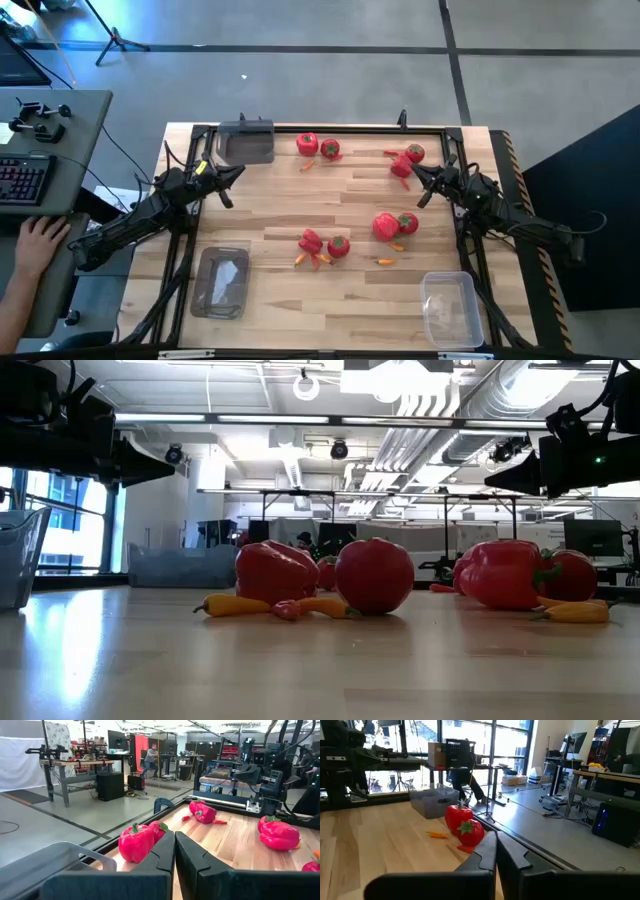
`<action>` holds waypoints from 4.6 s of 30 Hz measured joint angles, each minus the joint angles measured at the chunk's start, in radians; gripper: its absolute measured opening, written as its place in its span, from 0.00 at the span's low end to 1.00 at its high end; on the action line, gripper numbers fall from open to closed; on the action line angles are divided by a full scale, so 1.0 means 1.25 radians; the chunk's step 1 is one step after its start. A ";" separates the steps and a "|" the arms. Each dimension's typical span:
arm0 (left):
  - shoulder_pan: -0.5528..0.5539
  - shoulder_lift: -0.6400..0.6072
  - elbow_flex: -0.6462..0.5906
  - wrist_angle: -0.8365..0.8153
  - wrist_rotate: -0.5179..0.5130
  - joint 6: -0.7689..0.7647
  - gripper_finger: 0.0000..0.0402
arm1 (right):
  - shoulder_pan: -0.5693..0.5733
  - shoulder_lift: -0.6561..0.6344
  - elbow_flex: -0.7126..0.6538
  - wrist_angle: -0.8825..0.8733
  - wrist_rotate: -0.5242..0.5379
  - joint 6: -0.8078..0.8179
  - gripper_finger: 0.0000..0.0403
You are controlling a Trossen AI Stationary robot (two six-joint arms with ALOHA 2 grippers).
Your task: Sort produce into baskets
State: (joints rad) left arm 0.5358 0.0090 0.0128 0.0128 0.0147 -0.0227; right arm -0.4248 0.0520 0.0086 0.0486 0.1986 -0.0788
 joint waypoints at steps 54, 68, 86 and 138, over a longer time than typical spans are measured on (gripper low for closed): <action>0.000 0.000 0.000 0.000 0.000 0.000 0.00 | 0.000 0.000 0.000 0.000 0.000 0.000 0.00; 0.000 0.000 0.000 0.001 0.000 -0.042 0.00 | 0.000 0.000 0.000 0.000 0.000 0.000 0.00; -0.055 0.070 0.001 0.209 0.156 -0.221 0.00 | 0.000 0.000 0.000 0.000 0.000 0.000 0.00; -0.442 1.204 0.407 0.216 0.049 0.029 0.28 | 0.000 0.000 0.000 0.000 0.000 0.000 0.00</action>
State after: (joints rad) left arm -0.0166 1.5134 0.5211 0.2832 0.0760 0.0135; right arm -0.4251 0.0521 0.0086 0.0486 0.1986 -0.0788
